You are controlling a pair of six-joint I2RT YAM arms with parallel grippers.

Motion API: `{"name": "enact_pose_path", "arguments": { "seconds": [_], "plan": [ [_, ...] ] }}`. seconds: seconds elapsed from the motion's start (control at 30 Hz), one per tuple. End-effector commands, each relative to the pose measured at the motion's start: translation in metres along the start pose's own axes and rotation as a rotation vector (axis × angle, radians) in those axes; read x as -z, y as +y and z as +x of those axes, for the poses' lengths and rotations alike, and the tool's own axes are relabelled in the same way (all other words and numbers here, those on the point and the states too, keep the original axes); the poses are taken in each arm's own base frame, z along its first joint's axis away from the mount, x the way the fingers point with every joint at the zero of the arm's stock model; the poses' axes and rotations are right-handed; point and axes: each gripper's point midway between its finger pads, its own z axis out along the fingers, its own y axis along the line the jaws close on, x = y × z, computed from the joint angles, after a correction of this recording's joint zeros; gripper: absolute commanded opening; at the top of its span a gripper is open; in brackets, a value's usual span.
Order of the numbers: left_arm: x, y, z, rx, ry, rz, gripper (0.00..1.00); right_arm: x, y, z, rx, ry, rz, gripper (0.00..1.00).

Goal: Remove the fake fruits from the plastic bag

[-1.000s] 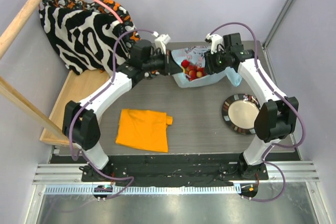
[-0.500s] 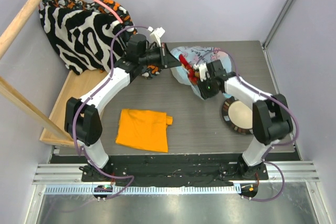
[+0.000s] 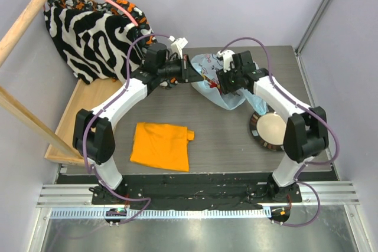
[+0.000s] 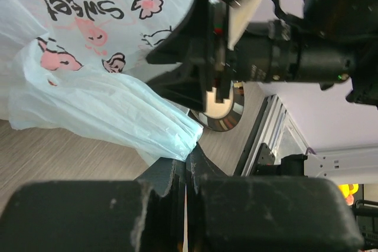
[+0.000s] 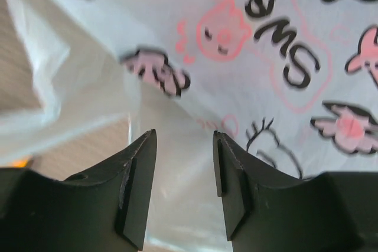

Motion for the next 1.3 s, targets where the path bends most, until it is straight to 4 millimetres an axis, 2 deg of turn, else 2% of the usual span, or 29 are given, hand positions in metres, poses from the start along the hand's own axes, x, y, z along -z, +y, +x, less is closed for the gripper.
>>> {"name": "enact_pose_path", "arguments": {
  "seconds": [0.0,0.03,0.07,0.17,0.23,0.3,0.37,0.4,0.43,0.57,0.7,0.77,0.87,0.97,1.0,1.07,1.1,1.13,1.2,1.27],
  "plan": [
    [0.014,-0.018,-0.010,-0.068,-0.032,0.019,0.00,-0.020,0.001,-0.028,-0.028,-0.039,-0.029,0.50],
    [0.013,-0.017,-0.009,-0.065,-0.029,0.017,0.00,-0.022,0.000,-0.036,-0.028,-0.051,-0.026,0.49],
    [0.013,-0.017,-0.009,-0.068,-0.029,0.017,0.00,-0.031,-0.001,-0.033,-0.033,-0.037,-0.025,0.47],
    [0.014,-0.015,-0.008,-0.068,-0.024,0.011,0.00,-0.037,-0.009,-0.046,-0.031,-0.054,0.003,0.42],
    [0.014,-0.010,-0.009,-0.062,-0.027,0.003,0.00,-0.032,-0.007,-0.057,-0.025,-0.074,-0.012,0.39],
    [0.013,-0.008,-0.010,-0.059,-0.030,0.000,0.00,-0.021,0.000,-0.059,-0.022,-0.071,-0.049,0.36],
    [0.011,-0.008,-0.010,-0.053,-0.029,0.002,0.00,-0.013,0.011,-0.047,-0.041,-0.048,-0.091,0.36],
    [0.012,-0.008,-0.012,-0.058,-0.034,0.003,0.00,-0.003,0.015,-0.048,-0.041,-0.061,-0.101,0.38],
    [0.011,-0.007,-0.011,-0.056,-0.032,0.002,0.00,-0.002,0.022,-0.035,-0.047,-0.040,-0.128,0.39],
    [0.013,-0.007,-0.012,-0.056,-0.034,0.002,0.00,0.010,0.040,-0.013,-0.038,-0.015,-0.186,0.36],
    [0.014,-0.007,-0.014,-0.053,-0.037,0.004,0.00,0.006,0.045,0.008,-0.039,0.040,-0.206,0.28],
    [0.014,-0.007,-0.015,-0.053,-0.038,0.005,0.00,0.002,0.049,0.012,-0.043,0.057,-0.225,0.22],
    [0.015,-0.007,-0.015,-0.055,-0.039,0.002,0.00,-0.010,0.048,0.020,-0.056,0.093,-0.221,0.18],
    [0.018,-0.008,-0.014,-0.057,-0.037,0.004,0.00,-0.031,0.017,0.031,-0.058,0.133,-0.086,0.14],
    [0.020,-0.009,-0.014,-0.067,-0.036,0.005,0.00,-0.032,0.004,0.023,-0.066,0.117,-0.046,0.13],
    [0.023,-0.006,-0.010,-0.068,-0.015,-0.005,0.00,-0.039,-0.023,0.020,-0.128,0.114,-0.009,0.12],
    [0.026,-0.003,-0.008,-0.089,-0.010,-0.015,0.00,-0.035,-0.032,0.003,-0.137,0.076,-0.006,0.12],
    [0.028,0.000,-0.005,-0.092,0.000,-0.025,0.00,-0.035,-0.040,0.000,-0.145,0.074,0.006,0.12],
    [0.035,0.008,0.007,-0.080,0.025,-0.047,0.00,-0.033,-0.066,-0.012,-0.147,0.046,0.046,0.12],
    [0.038,0.011,0.018,-0.093,0.049,-0.053,0.00,-0.031,-0.091,-0.015,-0.148,0.035,0.095,0.13]
  ]
}}
